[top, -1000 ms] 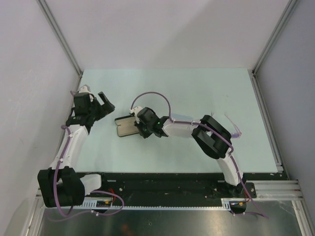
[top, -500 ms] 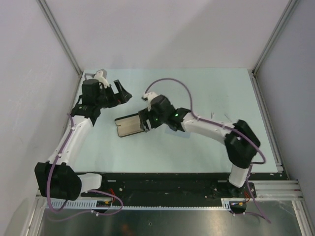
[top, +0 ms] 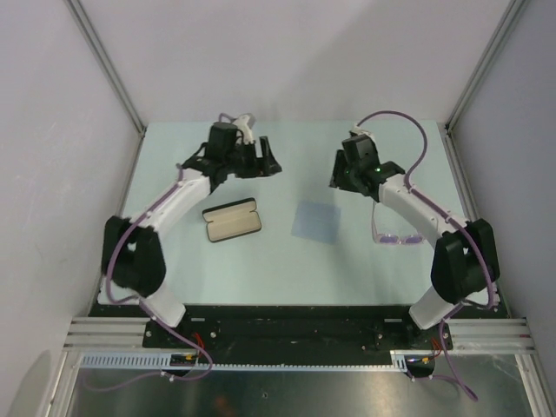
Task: Organize the sunglasses
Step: Pick up the corner of the glasses cleaning cloth from the center of the board.
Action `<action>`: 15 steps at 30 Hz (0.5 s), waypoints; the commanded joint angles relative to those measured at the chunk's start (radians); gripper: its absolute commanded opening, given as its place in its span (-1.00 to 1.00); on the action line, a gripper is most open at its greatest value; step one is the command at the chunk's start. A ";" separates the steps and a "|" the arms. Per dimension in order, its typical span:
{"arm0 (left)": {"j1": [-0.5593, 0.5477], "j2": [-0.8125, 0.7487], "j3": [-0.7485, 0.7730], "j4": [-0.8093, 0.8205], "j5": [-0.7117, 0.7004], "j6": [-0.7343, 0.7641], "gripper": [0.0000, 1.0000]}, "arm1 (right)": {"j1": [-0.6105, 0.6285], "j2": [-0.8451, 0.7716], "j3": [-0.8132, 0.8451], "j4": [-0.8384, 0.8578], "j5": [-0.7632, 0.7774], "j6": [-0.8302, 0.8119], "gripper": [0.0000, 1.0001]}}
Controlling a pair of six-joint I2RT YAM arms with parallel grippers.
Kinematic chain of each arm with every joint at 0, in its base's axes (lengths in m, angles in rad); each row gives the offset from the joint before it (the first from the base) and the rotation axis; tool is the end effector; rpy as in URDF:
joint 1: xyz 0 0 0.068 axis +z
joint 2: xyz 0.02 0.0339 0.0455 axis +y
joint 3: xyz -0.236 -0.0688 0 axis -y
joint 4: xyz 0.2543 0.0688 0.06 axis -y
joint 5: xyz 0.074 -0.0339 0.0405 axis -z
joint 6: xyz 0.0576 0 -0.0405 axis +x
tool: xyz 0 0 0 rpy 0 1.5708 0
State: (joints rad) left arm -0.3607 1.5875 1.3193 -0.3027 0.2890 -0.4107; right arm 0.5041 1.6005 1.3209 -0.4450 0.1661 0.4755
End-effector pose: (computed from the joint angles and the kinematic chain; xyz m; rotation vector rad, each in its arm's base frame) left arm 0.3626 -0.1543 0.2701 0.1201 2.2089 -0.7505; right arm 0.3425 0.1781 0.2502 0.0534 2.3033 0.3186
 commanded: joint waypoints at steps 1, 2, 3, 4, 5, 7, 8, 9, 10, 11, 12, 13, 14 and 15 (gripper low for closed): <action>-0.084 0.161 0.116 0.025 0.026 -0.016 0.61 | -0.084 0.059 -0.029 -0.034 -0.063 0.032 -0.02; -0.112 0.195 0.156 0.027 0.022 -0.020 0.60 | -0.108 0.078 -0.028 -0.023 -0.068 0.025 -0.01; -0.124 0.265 0.176 0.025 0.027 -0.023 0.58 | -0.119 0.111 -0.028 0.003 -0.103 0.020 -0.01; -0.135 0.296 0.196 0.025 0.022 -0.023 0.55 | -0.131 0.128 -0.028 0.017 -0.121 0.017 -0.01; -0.150 0.325 0.231 0.025 0.016 -0.022 0.51 | -0.144 0.147 -0.025 0.023 -0.128 0.015 -0.03; -0.158 0.413 0.264 0.025 0.013 -0.016 0.42 | -0.154 0.197 -0.017 0.026 -0.143 0.011 -0.08; -0.158 0.440 0.287 0.025 0.015 -0.013 0.39 | -0.157 0.211 -0.017 0.025 -0.142 0.009 -0.12; -0.158 0.459 0.296 0.025 0.024 -0.011 0.33 | -0.160 0.225 -0.017 0.017 -0.126 0.002 -0.13; -0.158 0.497 0.304 0.025 0.030 -0.008 0.30 | -0.159 0.248 -0.017 0.017 -0.120 -0.003 -0.14; -0.161 0.512 0.320 0.027 0.035 -0.008 0.27 | -0.159 0.260 -0.017 0.014 -0.114 -0.005 -0.14; -0.159 0.526 0.328 0.025 0.047 -0.007 0.20 | -0.160 0.269 -0.017 0.014 -0.112 -0.011 -0.16; -0.164 0.555 0.342 0.025 0.050 -0.004 0.15 | -0.159 0.288 -0.017 0.015 -0.114 -0.014 -0.20; -0.167 0.566 0.347 0.027 0.047 0.006 0.12 | -0.159 0.295 -0.017 0.025 -0.114 -0.017 -0.23; -0.167 0.578 0.350 0.025 0.044 0.009 0.07 | -0.157 0.302 -0.017 0.029 -0.119 -0.017 -0.23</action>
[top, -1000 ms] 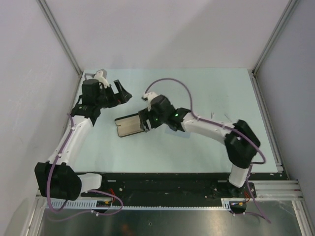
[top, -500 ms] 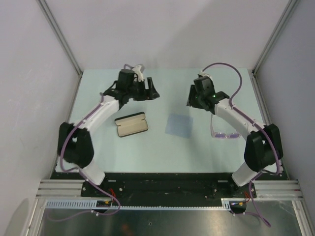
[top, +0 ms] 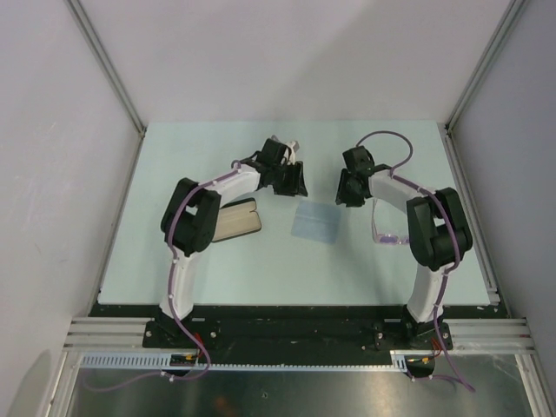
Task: Organize the sunglasses
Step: Pick up the corner of the glasses cleaning cloth from the center of the board.
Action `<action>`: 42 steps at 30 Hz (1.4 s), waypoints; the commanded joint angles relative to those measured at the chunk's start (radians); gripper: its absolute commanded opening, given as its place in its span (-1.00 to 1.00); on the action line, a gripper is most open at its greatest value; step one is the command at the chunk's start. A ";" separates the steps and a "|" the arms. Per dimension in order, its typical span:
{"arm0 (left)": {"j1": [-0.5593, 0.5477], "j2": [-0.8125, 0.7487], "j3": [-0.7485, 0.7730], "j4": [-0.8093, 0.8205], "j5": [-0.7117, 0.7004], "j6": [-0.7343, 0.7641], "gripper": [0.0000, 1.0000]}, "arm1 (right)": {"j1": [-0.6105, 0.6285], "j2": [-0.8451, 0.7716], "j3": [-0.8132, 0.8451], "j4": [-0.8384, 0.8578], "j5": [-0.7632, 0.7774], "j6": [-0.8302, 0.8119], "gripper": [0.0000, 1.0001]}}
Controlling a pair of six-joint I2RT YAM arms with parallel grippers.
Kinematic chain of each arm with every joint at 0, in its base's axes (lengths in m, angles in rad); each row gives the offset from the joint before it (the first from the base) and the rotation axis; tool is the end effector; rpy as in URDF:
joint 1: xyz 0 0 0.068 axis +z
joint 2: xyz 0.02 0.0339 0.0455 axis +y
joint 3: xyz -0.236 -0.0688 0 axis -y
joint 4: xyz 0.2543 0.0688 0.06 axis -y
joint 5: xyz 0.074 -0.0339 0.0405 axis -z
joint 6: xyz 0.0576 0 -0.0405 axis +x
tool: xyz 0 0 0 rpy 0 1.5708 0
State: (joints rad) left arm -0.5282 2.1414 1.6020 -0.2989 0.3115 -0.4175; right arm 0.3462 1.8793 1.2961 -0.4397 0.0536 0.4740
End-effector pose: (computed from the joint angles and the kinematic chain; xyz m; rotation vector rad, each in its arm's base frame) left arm 0.4080 -0.2585 0.1372 0.2901 2.5004 -0.7902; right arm 0.3825 0.1347 0.1361 0.1862 2.6025 0.2282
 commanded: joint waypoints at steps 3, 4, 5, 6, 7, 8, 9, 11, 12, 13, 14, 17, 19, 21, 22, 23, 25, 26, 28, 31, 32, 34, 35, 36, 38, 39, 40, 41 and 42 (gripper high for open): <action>-0.001 0.052 0.061 0.021 0.003 0.022 0.00 | 0.005 0.044 0.008 0.036 -0.014 -0.020 -0.23; -0.001 0.057 0.056 0.021 0.000 0.025 0.00 | 0.005 0.047 0.008 0.038 -0.015 -0.020 -0.23; -0.003 0.066 0.055 0.021 0.004 0.026 -0.01 | 0.007 0.056 0.008 0.032 -0.014 -0.018 -0.22; -0.001 0.069 0.053 0.021 0.005 0.029 -0.01 | 0.007 0.058 0.008 0.029 -0.011 -0.018 -0.22; -0.003 0.075 0.050 0.021 0.005 0.031 -0.01 | 0.010 0.061 0.008 0.027 -0.005 -0.017 -0.21; -0.003 0.078 0.050 0.024 0.001 0.032 -0.01 | 0.010 0.064 0.008 0.024 0.002 -0.021 -0.20; -0.006 0.087 0.050 0.021 0.000 0.034 -0.02 | 0.011 0.066 0.008 0.027 0.006 -0.021 -0.20; -0.004 0.095 0.052 0.023 0.001 0.034 -0.04 | 0.010 0.067 0.008 0.039 0.002 -0.029 -0.19; -0.004 0.104 0.052 0.023 0.000 0.034 -0.07 | 0.010 0.072 0.008 0.044 0.006 -0.028 -0.19; -0.006 0.107 0.052 0.021 0.000 0.034 -0.10 | 0.011 0.073 0.008 0.047 0.006 -0.029 -0.19; -0.007 0.112 0.053 0.020 0.000 0.036 -0.15 | 0.007 0.075 0.009 0.050 0.002 -0.029 -0.19; -0.007 0.112 0.044 0.020 0.006 0.040 -0.24 | 0.005 0.083 0.009 0.036 0.006 -0.029 -0.19; -0.013 0.106 0.032 0.020 0.000 0.045 -0.24 | 0.011 0.087 0.009 0.032 0.012 -0.031 -0.19; -0.015 0.106 0.026 0.020 -0.005 0.051 -0.25 | 0.013 0.092 0.009 0.036 0.012 -0.032 -0.20; -0.016 0.103 0.018 0.023 -0.008 0.049 -0.25 | 0.011 0.095 0.009 0.038 0.006 -0.037 -0.21; -0.016 0.101 0.015 0.018 -0.017 0.048 -0.24 | 0.016 0.098 0.009 0.044 0.002 -0.037 -0.24; -0.021 0.097 0.004 0.014 -0.040 0.045 -0.25 | 0.023 0.098 0.009 0.042 0.009 -0.040 -0.24; -0.023 0.092 0.004 0.011 -0.064 0.046 -0.25 | 0.027 0.098 0.011 0.041 0.015 -0.041 -0.25; -0.032 0.091 0.004 -0.003 -0.083 0.057 -0.25 | 0.031 0.101 0.011 0.035 0.018 -0.041 -0.29; -0.042 0.087 0.004 -0.022 -0.107 0.077 -0.26 | 0.031 0.107 0.012 0.030 0.022 -0.040 -0.35; -0.044 0.086 0.004 -0.025 -0.112 0.083 -0.26 | 0.033 0.109 0.014 0.030 0.019 -0.038 -0.38; -0.047 0.087 0.004 -0.031 -0.123 0.089 -0.28 | 0.034 0.113 0.014 0.030 0.017 -0.040 -0.41; -0.047 0.089 0.003 -0.034 -0.127 0.088 -0.30 | 0.036 0.115 0.014 0.029 0.015 -0.038 -0.42; -0.049 0.087 0.003 -0.037 -0.130 0.088 -0.35 | 0.036 0.116 0.015 0.029 0.012 -0.038 -0.42; -0.047 0.092 0.004 -0.043 -0.127 0.089 -0.38 | 0.037 0.119 0.015 0.027 0.009 -0.038 -0.44; -0.047 0.091 0.004 -0.045 -0.129 0.089 -0.40 | 0.037 0.121 0.017 0.025 0.008 -0.037 -0.45; -0.047 0.092 0.003 -0.048 -0.121 0.089 -0.40 | 0.039 0.119 0.017 0.024 0.008 -0.037 -0.45; -0.049 0.092 0.000 -0.049 -0.117 0.088 -0.39 | 0.037 0.119 0.017 0.025 0.006 -0.037 -0.46; -0.049 0.091 -0.002 -0.051 -0.112 0.089 -0.35 | 0.039 0.119 0.019 0.025 0.006 -0.038 -0.46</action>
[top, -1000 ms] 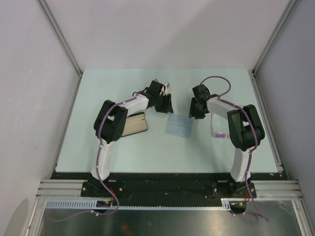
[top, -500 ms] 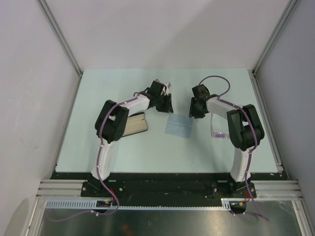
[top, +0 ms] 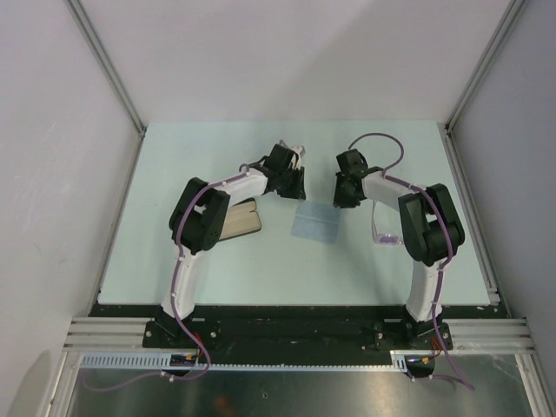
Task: Organize the sunglasses
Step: Pick up the corner of the glasses cleaning cloth from the center of the board.
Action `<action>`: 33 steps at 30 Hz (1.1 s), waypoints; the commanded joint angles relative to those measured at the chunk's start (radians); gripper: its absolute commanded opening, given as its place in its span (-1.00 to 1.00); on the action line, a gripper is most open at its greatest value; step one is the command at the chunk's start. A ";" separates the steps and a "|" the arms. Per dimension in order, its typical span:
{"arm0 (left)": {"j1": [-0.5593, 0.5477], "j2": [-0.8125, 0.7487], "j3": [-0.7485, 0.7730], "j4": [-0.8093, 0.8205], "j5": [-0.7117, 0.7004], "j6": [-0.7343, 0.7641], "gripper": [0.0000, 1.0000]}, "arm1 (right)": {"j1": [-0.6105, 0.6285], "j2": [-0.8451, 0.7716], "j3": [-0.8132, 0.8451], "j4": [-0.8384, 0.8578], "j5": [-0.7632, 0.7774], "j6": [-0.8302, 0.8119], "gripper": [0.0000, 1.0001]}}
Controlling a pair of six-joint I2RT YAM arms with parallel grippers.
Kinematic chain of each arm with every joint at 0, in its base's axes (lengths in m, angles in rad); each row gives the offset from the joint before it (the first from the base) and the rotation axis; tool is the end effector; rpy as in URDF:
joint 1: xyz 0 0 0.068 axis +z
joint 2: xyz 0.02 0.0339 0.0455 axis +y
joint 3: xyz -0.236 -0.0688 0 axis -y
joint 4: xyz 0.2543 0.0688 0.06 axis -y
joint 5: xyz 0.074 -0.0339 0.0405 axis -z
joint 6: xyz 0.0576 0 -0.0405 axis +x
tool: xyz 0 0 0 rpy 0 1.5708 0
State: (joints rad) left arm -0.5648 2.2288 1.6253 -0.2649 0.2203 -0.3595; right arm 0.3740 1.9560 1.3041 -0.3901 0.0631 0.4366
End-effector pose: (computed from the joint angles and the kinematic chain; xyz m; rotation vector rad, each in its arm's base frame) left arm 0.4087 -0.2739 0.1059 0.3609 2.5041 -0.6632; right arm 0.3863 0.1477 0.1121 0.1045 2.6220 0.2040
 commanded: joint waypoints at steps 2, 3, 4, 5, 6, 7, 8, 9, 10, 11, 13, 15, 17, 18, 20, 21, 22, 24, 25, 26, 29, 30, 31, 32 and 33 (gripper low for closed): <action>-0.014 0.003 -0.033 -0.086 -0.013 0.031 -0.33 | 0.011 0.044 0.012 -0.024 -0.005 -0.001 -0.45; -0.015 0.003 -0.035 -0.086 -0.007 0.033 -0.31 | 0.011 0.046 0.012 -0.026 -0.005 -0.001 -0.46; -0.017 0.002 -0.038 -0.086 -0.004 0.034 -0.30 | 0.011 0.047 0.012 -0.026 -0.006 -0.001 -0.46; -0.017 0.000 -0.041 -0.088 0.005 0.039 -0.29 | 0.011 0.049 0.014 -0.027 -0.008 0.001 -0.46; -0.018 -0.003 -0.042 -0.088 0.005 0.042 -0.30 | 0.011 0.049 0.014 -0.026 -0.008 -0.001 -0.46; -0.023 -0.003 -0.045 -0.088 0.002 0.044 -0.29 | 0.011 0.049 0.014 -0.027 -0.008 -0.001 -0.46; -0.026 -0.003 -0.050 -0.088 -0.002 0.045 -0.30 | 0.011 0.050 0.014 -0.026 -0.006 -0.001 -0.46; -0.024 0.000 -0.051 -0.089 -0.004 0.045 -0.32 | 0.011 0.049 0.014 -0.026 -0.006 -0.001 -0.46; -0.027 0.000 -0.051 -0.092 -0.006 0.042 -0.35 | 0.011 0.049 0.015 -0.026 -0.008 -0.001 -0.46; -0.027 0.003 -0.051 -0.094 -0.006 0.039 -0.38 | 0.009 0.050 0.015 -0.029 -0.008 -0.002 -0.46; -0.032 0.009 -0.051 -0.100 -0.007 0.037 -0.41 | 0.009 0.055 0.017 -0.032 -0.003 -0.001 -0.46; -0.037 0.009 -0.053 -0.105 -0.010 0.042 -0.39 | 0.008 0.061 0.024 -0.039 -0.008 -0.002 -0.47; -0.044 0.006 -0.059 -0.105 -0.012 0.047 -0.39 | 0.011 0.063 0.026 -0.041 -0.008 -0.002 -0.47; -0.046 0.006 -0.059 -0.106 -0.015 0.048 -0.39 | 0.011 0.063 0.026 -0.041 -0.008 -0.002 -0.47; -0.047 0.005 -0.061 -0.106 -0.018 0.047 -0.38 | 0.009 0.063 0.027 -0.043 -0.008 -0.004 -0.48; -0.049 0.005 -0.061 -0.108 -0.019 0.045 -0.39 | 0.009 0.063 0.027 -0.044 -0.008 -0.006 -0.48; -0.049 0.003 -0.065 -0.108 -0.022 0.044 -0.39 | 0.008 0.064 0.027 -0.046 -0.008 -0.006 -0.48; -0.049 0.003 -0.068 -0.108 -0.030 0.042 -0.39 | 0.008 0.064 0.027 -0.046 -0.008 -0.006 -0.48; -0.049 0.005 -0.070 -0.109 -0.035 0.042 -0.42 | 0.009 0.064 0.027 -0.049 -0.009 -0.007 -0.49; -0.049 0.006 -0.070 -0.108 -0.039 0.039 -0.48 | 0.009 0.066 0.027 -0.047 -0.009 -0.006 -0.49; -0.049 0.012 -0.061 -0.111 -0.055 0.034 -0.61 | 0.008 0.066 0.027 -0.050 -0.006 -0.009 -0.60; -0.049 0.012 -0.056 -0.111 -0.058 0.033 -0.63 | 0.006 0.067 0.027 -0.047 -0.006 -0.010 -0.63; -0.049 0.012 -0.050 -0.111 -0.061 0.030 -0.65 | 0.006 0.064 0.027 -0.046 -0.008 -0.010 -0.68; -0.049 0.015 -0.047 -0.111 -0.061 0.030 -0.66 | 0.006 0.063 0.027 -0.046 -0.009 -0.012 -0.70; -0.049 0.014 -0.042 -0.111 -0.064 0.030 -0.67 | 0.005 0.061 0.027 -0.044 -0.008 -0.012 -0.71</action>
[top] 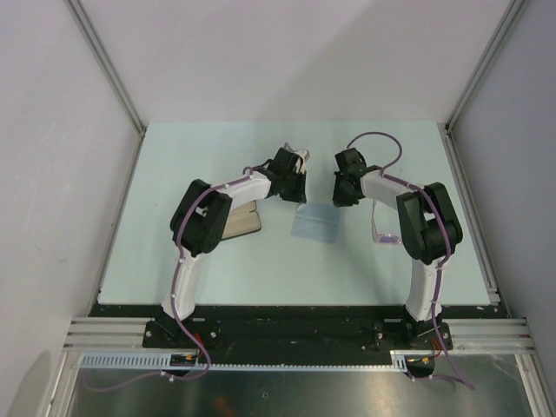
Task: Organize the sunglasses
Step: Pick up the corner of the glasses cleaning cloth from the center of the board, then fold the glasses cleaning cloth at the center of the board.
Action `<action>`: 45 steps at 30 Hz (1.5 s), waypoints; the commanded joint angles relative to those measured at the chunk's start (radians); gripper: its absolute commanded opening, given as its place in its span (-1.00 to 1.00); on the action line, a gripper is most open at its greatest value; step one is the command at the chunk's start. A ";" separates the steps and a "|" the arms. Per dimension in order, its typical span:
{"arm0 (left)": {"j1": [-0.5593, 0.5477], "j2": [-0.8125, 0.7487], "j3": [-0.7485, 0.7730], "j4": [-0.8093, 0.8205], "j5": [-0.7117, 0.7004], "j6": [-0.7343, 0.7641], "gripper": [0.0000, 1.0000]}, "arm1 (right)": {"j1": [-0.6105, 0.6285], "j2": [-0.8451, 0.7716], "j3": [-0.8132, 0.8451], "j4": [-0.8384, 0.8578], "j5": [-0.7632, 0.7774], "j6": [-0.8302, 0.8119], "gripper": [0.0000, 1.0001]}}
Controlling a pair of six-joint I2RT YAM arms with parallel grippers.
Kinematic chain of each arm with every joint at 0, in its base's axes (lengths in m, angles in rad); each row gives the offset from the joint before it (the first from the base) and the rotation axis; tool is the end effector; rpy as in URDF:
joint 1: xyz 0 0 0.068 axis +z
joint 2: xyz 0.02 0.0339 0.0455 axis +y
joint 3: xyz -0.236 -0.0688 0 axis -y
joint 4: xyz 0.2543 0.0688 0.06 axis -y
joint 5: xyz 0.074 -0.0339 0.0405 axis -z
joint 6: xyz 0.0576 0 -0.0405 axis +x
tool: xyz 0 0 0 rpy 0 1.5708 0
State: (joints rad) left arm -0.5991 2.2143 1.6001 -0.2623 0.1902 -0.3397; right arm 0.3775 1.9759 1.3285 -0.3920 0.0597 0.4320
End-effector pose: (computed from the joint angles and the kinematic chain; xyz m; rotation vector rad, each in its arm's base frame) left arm 0.3965 -0.2839 0.1044 0.4144 2.5009 -0.6302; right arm 0.3905 0.1511 0.1115 0.0928 2.6209 0.2091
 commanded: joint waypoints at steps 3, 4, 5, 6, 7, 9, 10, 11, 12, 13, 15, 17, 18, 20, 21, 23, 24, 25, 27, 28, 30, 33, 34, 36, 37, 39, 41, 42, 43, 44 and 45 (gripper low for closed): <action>-0.016 0.033 -0.003 -0.114 -0.034 0.007 -0.77 | 0.001 0.038 0.003 -0.039 -0.015 -0.012 -0.83; -0.015 0.033 0.001 -0.114 -0.032 0.007 -0.84 | 0.001 0.038 0.003 -0.039 -0.015 -0.013 -0.88; -0.014 0.031 0.001 -0.117 -0.034 0.007 -0.89 | 0.001 0.035 0.003 -0.038 -0.015 -0.015 -0.93; -0.014 0.030 0.004 -0.115 -0.032 0.007 -0.93 | 0.001 0.034 0.003 -0.041 -0.017 -0.016 -1.00; -0.016 0.028 0.004 -0.117 -0.031 0.008 -0.99 | 0.004 0.032 0.003 -0.042 -0.015 -0.016 -1.00; -0.014 0.021 0.004 -0.117 -0.021 0.013 -0.99 | 0.006 0.024 0.001 -0.047 -0.012 -0.021 -1.00; -0.014 0.018 0.006 -0.117 -0.020 0.014 -0.99 | 0.009 0.021 0.001 -0.050 -0.011 -0.021 -1.00; -0.016 0.013 0.006 -0.117 -0.017 0.016 -0.99 | 0.011 0.020 0.001 -0.050 -0.009 -0.021 -1.00; -0.015 0.005 0.007 -0.117 -0.014 0.019 -0.99 | 0.011 0.011 0.001 -0.053 -0.008 -0.022 -1.00; -0.014 0.001 0.008 -0.115 -0.012 0.021 -0.99 | 0.014 0.008 0.001 -0.056 -0.006 -0.021 -1.00; -0.014 -0.011 0.008 -0.115 -0.009 0.022 -0.99 | 0.020 -0.005 0.001 -0.057 -0.001 -0.024 -1.00; -0.014 -0.021 0.004 -0.117 -0.009 0.024 -0.99 | 0.024 -0.014 0.001 -0.064 -0.001 -0.027 -1.00; -0.014 -0.024 0.003 -0.117 -0.005 0.024 -0.99 | 0.031 -0.021 0.001 -0.070 0.003 -0.027 -1.00; -0.014 -0.034 -0.002 -0.117 -0.002 0.024 -0.99 | 0.037 -0.032 0.001 -0.076 0.005 -0.027 -1.00; -0.014 -0.038 -0.006 -0.117 0.002 0.024 -0.99 | 0.038 -0.037 0.003 -0.083 0.012 -0.026 -1.00; -0.014 -0.045 -0.009 -0.117 0.003 0.024 -0.99 | 0.041 -0.048 0.001 -0.094 0.017 -0.022 -1.00; -0.016 -0.048 -0.015 -0.114 0.003 0.022 -0.99 | 0.043 -0.052 0.001 -0.108 0.020 -0.019 -1.00; -0.015 -0.051 -0.017 -0.115 0.003 0.022 -0.99 | 0.044 -0.060 0.001 -0.113 0.022 -0.018 -1.00; -0.014 -0.061 -0.023 -0.115 0.005 0.021 -0.99 | 0.044 -0.066 0.001 -0.125 0.025 -0.021 -1.00; -0.014 -0.062 -0.026 -0.115 0.009 0.019 -0.99 | 0.046 -0.069 0.001 -0.127 0.025 -0.021 -1.00; -0.014 -0.073 -0.031 -0.115 0.011 0.018 -0.99 | 0.046 -0.075 0.001 -0.134 0.023 -0.019 -1.00; -0.014 -0.094 -0.051 -0.115 0.022 0.013 -0.99 | 0.052 -0.087 0.001 -0.143 0.023 -0.019 -1.00; -0.016 -0.100 -0.057 -0.115 0.022 0.014 -0.99 | 0.055 -0.088 0.003 -0.146 0.028 -0.019 -1.00; -0.014 -0.114 -0.068 -0.115 0.025 0.019 -0.99 | 0.060 -0.100 0.003 -0.151 0.028 -0.022 -1.00; -0.014 -0.119 -0.069 -0.114 0.026 0.021 -0.99 | 0.061 -0.103 0.001 -0.153 0.028 -0.024 -1.00; -0.016 -0.126 -0.074 -0.115 0.026 0.025 -0.99 | 0.064 -0.114 0.001 -0.156 0.028 -0.026 -1.00; -0.016 -0.137 -0.075 -0.115 0.028 0.025 -0.99 | 0.067 -0.120 0.001 -0.153 0.028 -0.029 -1.00; -0.016 -0.142 -0.077 -0.114 0.029 0.025 -0.99 | 0.067 -0.127 0.001 -0.151 0.028 -0.032 -1.00; -0.016 -0.146 -0.077 -0.115 0.028 0.025 -0.99 | 0.069 -0.129 0.001 -0.151 0.026 -0.033 -1.00; -0.016 -0.150 -0.077 -0.115 0.031 0.025 -0.99 | 0.069 -0.130 0.003 -0.150 0.026 -0.033 -1.00; -0.016 -0.151 -0.077 -0.115 0.031 0.025 -0.99 | 0.069 -0.130 0.001 -0.153 0.020 -0.035 -1.00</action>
State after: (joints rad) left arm -0.6079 2.1342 1.5269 -0.3672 0.2123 -0.3382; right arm 0.4397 1.8996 1.3277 -0.5293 0.0673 0.4129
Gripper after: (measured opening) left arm 0.006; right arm 0.009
